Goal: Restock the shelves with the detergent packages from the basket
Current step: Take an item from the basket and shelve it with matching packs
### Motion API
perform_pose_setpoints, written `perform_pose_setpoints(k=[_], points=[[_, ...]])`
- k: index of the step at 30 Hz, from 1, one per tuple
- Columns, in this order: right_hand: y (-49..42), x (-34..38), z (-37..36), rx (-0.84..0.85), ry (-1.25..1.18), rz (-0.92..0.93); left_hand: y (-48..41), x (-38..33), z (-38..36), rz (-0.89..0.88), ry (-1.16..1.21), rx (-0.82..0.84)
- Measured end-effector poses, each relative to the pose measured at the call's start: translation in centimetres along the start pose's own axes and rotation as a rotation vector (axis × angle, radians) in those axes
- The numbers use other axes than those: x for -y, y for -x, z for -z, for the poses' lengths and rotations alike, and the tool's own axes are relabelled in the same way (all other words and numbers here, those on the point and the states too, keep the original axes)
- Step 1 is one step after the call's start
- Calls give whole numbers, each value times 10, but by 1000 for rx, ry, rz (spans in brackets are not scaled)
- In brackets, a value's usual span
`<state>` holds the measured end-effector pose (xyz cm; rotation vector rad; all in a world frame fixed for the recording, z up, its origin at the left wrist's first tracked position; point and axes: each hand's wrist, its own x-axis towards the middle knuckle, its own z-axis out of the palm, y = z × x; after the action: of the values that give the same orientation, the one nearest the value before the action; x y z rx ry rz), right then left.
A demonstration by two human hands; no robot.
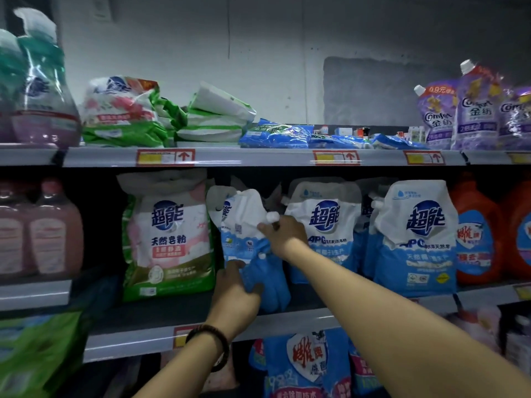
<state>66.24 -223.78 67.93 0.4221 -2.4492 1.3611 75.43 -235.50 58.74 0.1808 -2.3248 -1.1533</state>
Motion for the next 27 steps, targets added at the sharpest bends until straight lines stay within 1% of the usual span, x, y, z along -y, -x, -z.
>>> perform_pose_setpoints(k=[1, 3, 6, 8, 10, 12, 14, 15, 19, 22, 25, 27], points=[[3, 6, 0, -23, 17, 21, 1, -1, -4, 14, 46, -2], [14, 19, 1, -76, 87, 128, 2, -5, -12, 37, 136, -1], [28, 36, 1, -134, 352, 342, 7, -25, -20, 127, 300, 18], [33, 47, 2, -164, 421, 414, 5, -36, -29, 177, 357, -27], [40, 65, 7, -196, 398, 451, 11, -55, -32, 200, 329, -118], [48, 86, 13, -218, 361, 493, 14, -70, -26, 248, 296, -266], [57, 103, 17, -225, 358, 532, 18, -70, -18, 257, 226, -412], [61, 107, 18, -229, 367, 538, 20, -67, -14, 242, 206, -435], [73, 95, 15, -248, 371, 493, 33, -48, -4, 180, 201, -333], [78, 89, 19, -247, 300, 486, 39, -47, 5, 125, 175, -375], [77, 89, 33, -141, 201, 505, 36, -45, 16, 36, 191, -439], [81, 75, 43, -94, 130, 557, 30, -42, 22, -13, 225, -457]])
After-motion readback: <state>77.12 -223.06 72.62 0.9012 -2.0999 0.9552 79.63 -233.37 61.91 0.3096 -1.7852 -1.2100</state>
